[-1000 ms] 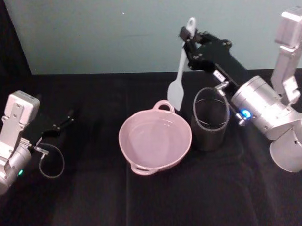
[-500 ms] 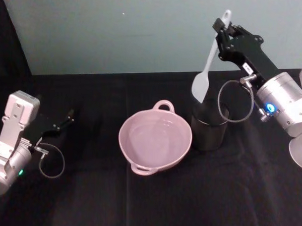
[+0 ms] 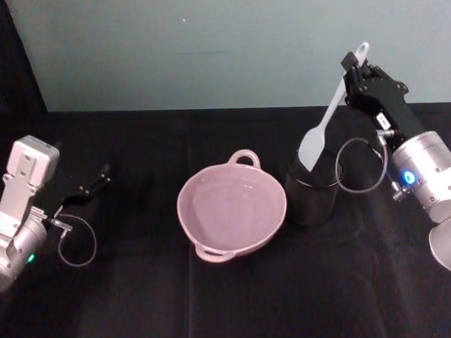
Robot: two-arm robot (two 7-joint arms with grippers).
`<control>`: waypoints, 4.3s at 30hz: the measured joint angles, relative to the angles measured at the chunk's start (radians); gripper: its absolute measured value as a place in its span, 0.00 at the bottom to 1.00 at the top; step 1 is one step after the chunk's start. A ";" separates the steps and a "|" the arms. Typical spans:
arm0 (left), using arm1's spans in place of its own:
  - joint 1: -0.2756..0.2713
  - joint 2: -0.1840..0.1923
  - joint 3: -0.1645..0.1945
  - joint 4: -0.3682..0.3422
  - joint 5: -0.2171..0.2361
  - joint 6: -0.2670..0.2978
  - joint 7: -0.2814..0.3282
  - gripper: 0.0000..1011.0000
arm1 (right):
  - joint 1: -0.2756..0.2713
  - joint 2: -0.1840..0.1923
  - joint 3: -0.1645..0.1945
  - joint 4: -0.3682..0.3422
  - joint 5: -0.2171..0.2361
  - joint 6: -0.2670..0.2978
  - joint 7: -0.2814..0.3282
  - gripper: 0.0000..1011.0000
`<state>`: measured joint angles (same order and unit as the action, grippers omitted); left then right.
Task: Use the one hand to pick up the spoon and stir the clear water in the bowl.
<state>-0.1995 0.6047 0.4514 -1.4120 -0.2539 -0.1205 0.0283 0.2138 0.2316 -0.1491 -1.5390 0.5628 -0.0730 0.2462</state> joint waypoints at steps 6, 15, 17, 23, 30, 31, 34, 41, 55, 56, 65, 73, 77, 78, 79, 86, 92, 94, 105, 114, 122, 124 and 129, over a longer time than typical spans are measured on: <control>0.000 0.000 0.000 0.000 0.000 0.000 0.000 1.00 | -0.005 -0.011 0.008 0.030 0.005 -0.006 -0.004 0.11; 0.000 0.000 0.000 0.000 0.000 0.000 0.000 1.00 | -0.006 -0.041 0.013 0.085 0.035 -0.014 0.006 0.11; 0.000 0.000 0.000 0.000 0.000 0.000 0.000 1.00 | -0.004 -0.049 0.015 0.099 0.049 -0.014 0.012 0.11; 0.000 0.000 0.000 0.000 0.000 0.000 0.000 1.00 | -0.007 -0.058 0.011 0.116 0.062 -0.014 0.013 0.11; 0.000 0.000 0.000 0.000 0.000 0.000 0.000 1.00 | -0.020 -0.053 0.004 0.116 0.064 -0.009 0.011 0.11; 0.000 0.000 0.000 0.000 0.000 0.000 0.000 1.00 | -0.021 -0.051 0.003 0.117 0.063 -0.007 0.011 0.11; 0.000 0.000 0.000 0.000 0.000 0.000 0.000 1.00 | -0.022 -0.040 0.001 0.119 0.062 -0.001 0.014 0.11; 0.000 0.000 0.000 0.000 0.000 0.000 0.000 1.00 | -0.016 -0.013 0.001 0.125 0.069 0.021 0.033 0.11; 0.000 0.000 0.000 0.000 0.000 0.000 0.000 1.00 | -0.005 0.010 -0.016 0.137 0.102 0.055 0.052 0.11; 0.000 0.000 0.000 0.000 0.000 0.000 0.000 1.00 | -0.004 0.011 -0.018 0.138 0.103 0.056 0.052 0.11; 0.000 0.000 0.000 0.000 0.000 0.000 0.000 1.00 | 0.003 0.017 -0.033 0.153 0.113 0.058 0.057 0.11; 0.000 0.000 0.000 0.000 0.000 0.000 0.000 1.00 | 0.003 0.019 -0.040 0.156 0.114 0.056 0.048 0.11; 0.000 0.000 0.000 0.000 0.000 0.000 0.000 1.00 | 0.002 0.020 -0.041 0.157 0.114 0.056 0.040 0.12; 0.000 0.000 0.000 0.000 0.000 0.000 0.000 1.00 | 0.002 0.020 -0.041 0.157 0.114 0.056 0.038 0.13; 0.000 0.000 0.000 0.000 0.000 0.000 0.000 1.00 | 0.002 0.020 -0.041 0.157 0.113 0.056 0.036 0.18; 0.000 0.000 0.000 0.000 0.000 0.000 0.000 1.00 | -0.004 0.024 -0.029 0.146 0.116 0.061 0.022 0.39; 0.000 0.000 0.000 0.000 0.000 0.000 0.000 1.00 | -0.017 0.033 -0.017 0.125 0.124 0.069 0.014 0.55; 0.000 0.000 0.000 0.000 0.000 0.000 0.000 1.00 | -0.025 0.038 -0.014 0.113 0.128 0.074 0.012 0.63; 0.000 0.000 0.000 0.000 0.000 0.000 0.000 1.00 | -0.041 0.061 0.019 0.065 0.143 0.071 0.000 0.95; 0.000 0.000 0.000 0.000 0.000 0.000 0.000 1.00 | -0.036 0.087 0.051 0.012 0.120 0.049 -0.025 0.99; 0.000 0.000 0.000 0.000 0.000 0.000 0.000 1.00 | -0.078 0.135 0.062 -0.016 0.057 0.082 -0.045 0.99; 0.000 0.000 0.000 0.000 0.000 0.000 0.000 1.00 | -0.089 0.144 0.061 -0.022 0.043 0.092 -0.045 0.99; 0.000 0.000 0.000 0.000 0.000 0.000 0.000 1.00 | -0.131 0.165 0.060 -0.037 0.013 0.120 -0.043 0.99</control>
<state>-0.1995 0.6047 0.4514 -1.4120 -0.2539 -0.1205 0.0283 0.0825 0.3963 -0.0890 -1.5758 0.5755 0.0469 0.2034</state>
